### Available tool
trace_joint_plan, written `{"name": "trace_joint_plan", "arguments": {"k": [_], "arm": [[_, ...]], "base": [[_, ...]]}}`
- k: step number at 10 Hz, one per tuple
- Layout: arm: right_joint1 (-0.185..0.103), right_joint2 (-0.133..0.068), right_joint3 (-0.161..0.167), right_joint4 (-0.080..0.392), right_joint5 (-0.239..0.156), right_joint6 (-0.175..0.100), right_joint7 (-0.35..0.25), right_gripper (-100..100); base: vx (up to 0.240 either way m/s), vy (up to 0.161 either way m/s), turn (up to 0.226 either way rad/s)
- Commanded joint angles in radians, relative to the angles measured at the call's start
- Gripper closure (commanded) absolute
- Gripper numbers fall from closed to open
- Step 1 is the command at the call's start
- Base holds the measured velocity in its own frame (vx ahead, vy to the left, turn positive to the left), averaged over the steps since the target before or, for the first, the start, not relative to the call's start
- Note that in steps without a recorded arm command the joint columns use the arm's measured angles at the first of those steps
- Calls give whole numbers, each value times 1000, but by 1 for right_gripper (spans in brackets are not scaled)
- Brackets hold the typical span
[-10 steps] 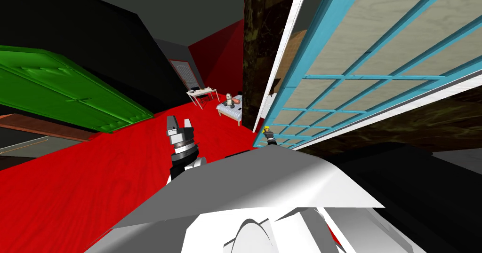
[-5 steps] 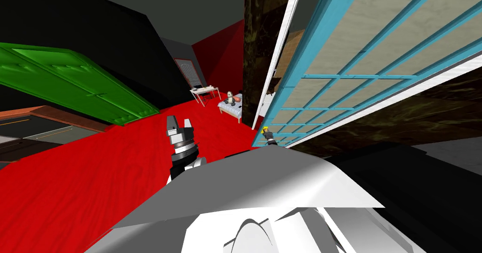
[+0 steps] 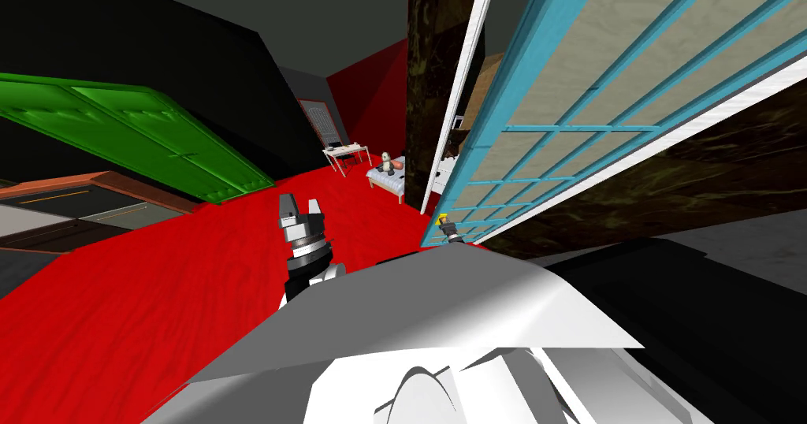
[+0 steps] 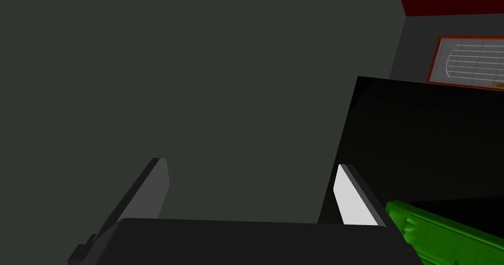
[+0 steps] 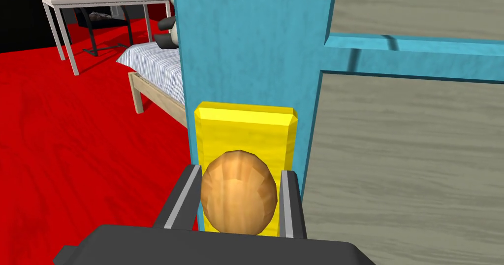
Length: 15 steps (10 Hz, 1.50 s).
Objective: Pull the door open
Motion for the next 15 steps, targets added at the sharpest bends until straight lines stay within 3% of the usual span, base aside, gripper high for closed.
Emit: {"name": "trace_joint_plan", "arguments": {"k": [1,5,6,15], "arm": [[15,-13,22,-6,16,-18,-18,100],[40,-42,67,-22,47,-55,-55,100],[40,-39,60,-27,42,-42,-47,100],[67,-81,98,28,66,-149,-108,100]], "base": [[-196,-29,45],[-203,-49,32],[-79,-29,17],[-193,-54,148]]}}
